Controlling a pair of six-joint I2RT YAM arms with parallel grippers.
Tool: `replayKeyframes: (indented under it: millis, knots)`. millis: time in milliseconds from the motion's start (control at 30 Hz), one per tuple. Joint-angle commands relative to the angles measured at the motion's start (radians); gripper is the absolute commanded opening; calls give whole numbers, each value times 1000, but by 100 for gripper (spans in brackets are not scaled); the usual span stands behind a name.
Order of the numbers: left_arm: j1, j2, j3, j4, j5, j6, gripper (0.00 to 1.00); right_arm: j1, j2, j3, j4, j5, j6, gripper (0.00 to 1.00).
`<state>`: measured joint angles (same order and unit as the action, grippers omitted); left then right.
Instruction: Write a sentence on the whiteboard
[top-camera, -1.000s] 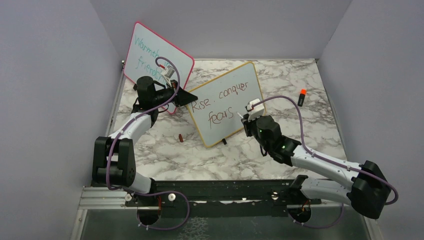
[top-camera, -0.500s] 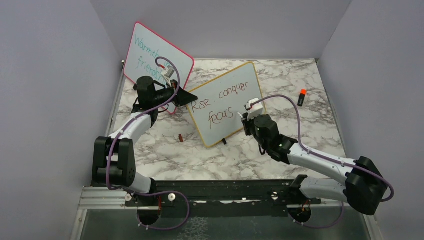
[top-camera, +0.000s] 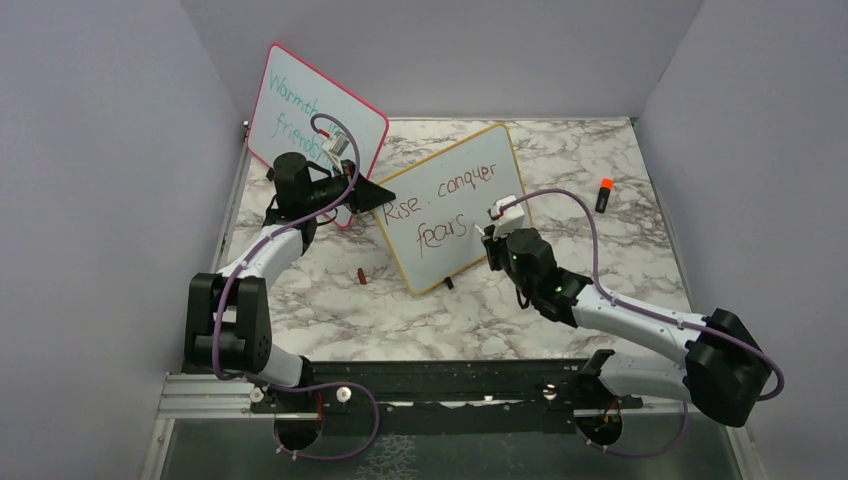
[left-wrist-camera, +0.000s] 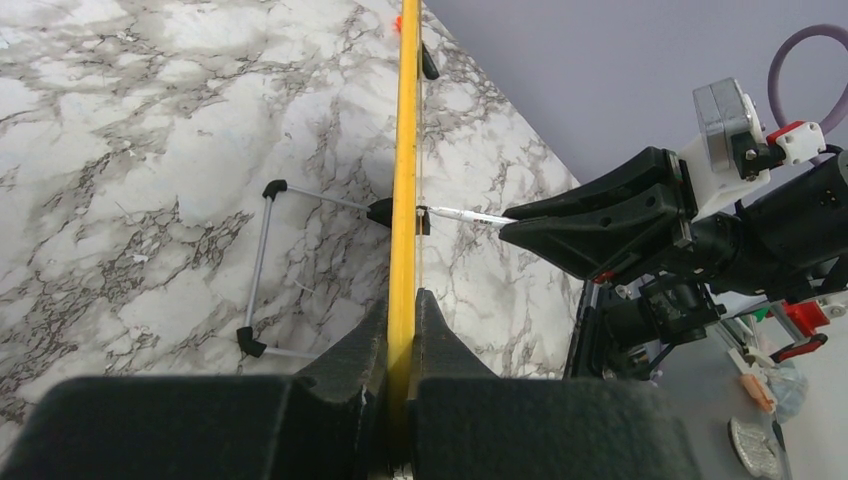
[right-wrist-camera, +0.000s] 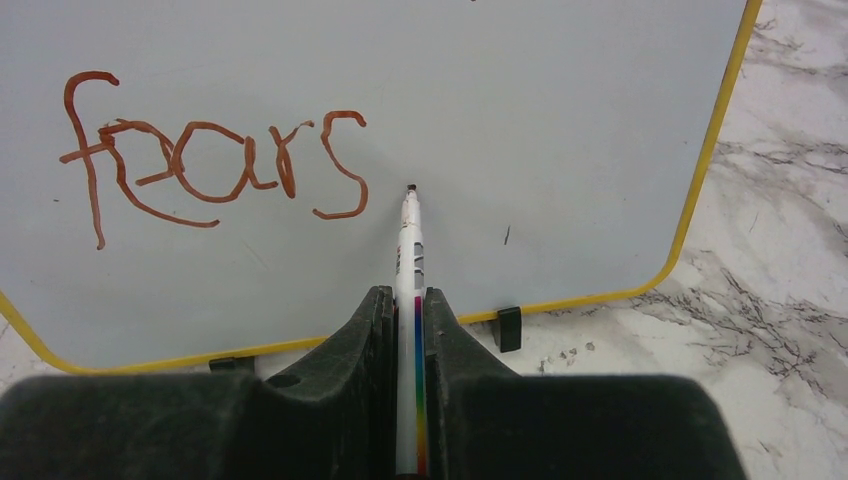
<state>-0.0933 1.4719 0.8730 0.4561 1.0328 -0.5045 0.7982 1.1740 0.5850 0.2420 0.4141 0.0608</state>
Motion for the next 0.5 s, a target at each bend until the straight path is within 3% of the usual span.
replayKeyframes:
  millis: [0, 200, 467]
  knots:
    - [4, 8, -1, -17, 29, 6, 0, -7, -53, -2, -15, -7, 8, 0]
    - [4, 0, 11, -17, 37, -9, 1, -7, -167, 26, -104, -16, -17, 0]
    - [4, -59, 34, -18, 12, -71, 24, -7, -316, 40, -205, -2, -13, 0]
